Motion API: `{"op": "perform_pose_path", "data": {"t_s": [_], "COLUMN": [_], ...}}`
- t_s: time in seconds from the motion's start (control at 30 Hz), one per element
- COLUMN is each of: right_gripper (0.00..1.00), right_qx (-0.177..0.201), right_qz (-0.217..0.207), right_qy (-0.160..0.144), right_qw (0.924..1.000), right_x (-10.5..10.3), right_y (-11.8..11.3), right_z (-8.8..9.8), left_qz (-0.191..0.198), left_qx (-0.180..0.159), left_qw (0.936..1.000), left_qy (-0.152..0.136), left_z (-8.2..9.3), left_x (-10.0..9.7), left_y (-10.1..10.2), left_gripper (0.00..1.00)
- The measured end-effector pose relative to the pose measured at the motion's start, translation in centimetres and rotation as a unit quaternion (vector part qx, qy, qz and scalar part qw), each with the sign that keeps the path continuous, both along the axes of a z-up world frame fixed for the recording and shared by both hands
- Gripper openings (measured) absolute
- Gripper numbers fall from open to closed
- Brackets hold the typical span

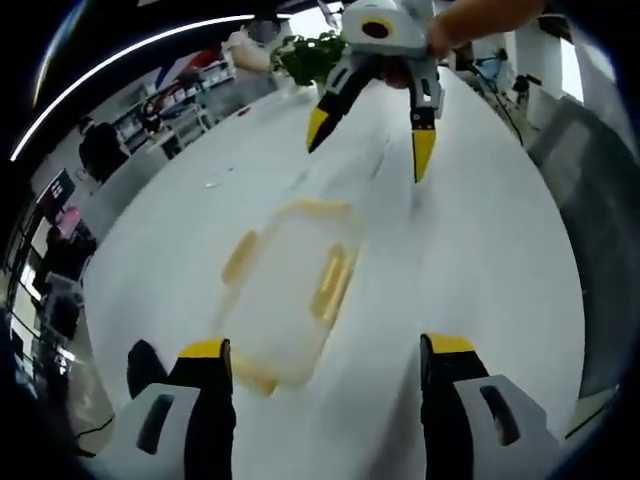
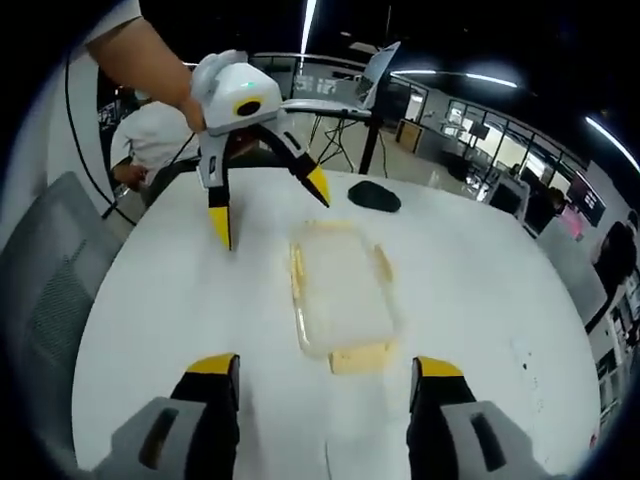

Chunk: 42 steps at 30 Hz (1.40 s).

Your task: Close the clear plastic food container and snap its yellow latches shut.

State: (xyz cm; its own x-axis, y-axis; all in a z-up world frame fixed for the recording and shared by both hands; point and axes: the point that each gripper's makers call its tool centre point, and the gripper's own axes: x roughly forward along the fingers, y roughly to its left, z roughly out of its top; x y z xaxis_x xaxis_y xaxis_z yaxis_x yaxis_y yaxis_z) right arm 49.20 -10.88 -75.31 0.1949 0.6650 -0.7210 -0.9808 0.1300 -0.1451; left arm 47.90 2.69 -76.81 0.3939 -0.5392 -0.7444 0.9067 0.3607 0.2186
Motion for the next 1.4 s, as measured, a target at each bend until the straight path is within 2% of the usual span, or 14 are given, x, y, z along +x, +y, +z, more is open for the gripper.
{"op": "perform_pose_path", "data": {"t_s": [0.37,0.63,1.13,1.4], "right_gripper": [0.65,0.63,0.62,0.57], "right_qx": [-0.018,-0.039,-0.060,-0.074], "right_qz": [0.015,0.031,0.050,0.055], "right_qy": [0.003,0.023,0.027,0.031], "right_qw": [0.9997,0.9985,0.9965,0.9952], "right_x": [1.7,2.1,2.9,3.4], "right_y": [0.7,1.0,1.8,1.9], "right_z": [-0.9,-2.4,-3.6,-4.1], "left_qz": [-0.027,-0.036,-0.054,-0.096], "left_qx": [0.029,0.046,0.075,0.095], "left_qw": [0.9992,0.9983,0.9956,0.9901], "left_qy": [-0.001,0.010,0.018,0.035], "left_z": [-0.7,-1.4,-2.0,-2.1], "left_x": [1.8,3.2,6.0,6.1], "left_y": [1.1,2.1,3.8,3.7], "left_gripper": [0.71,0.68,0.65,0.60]}}
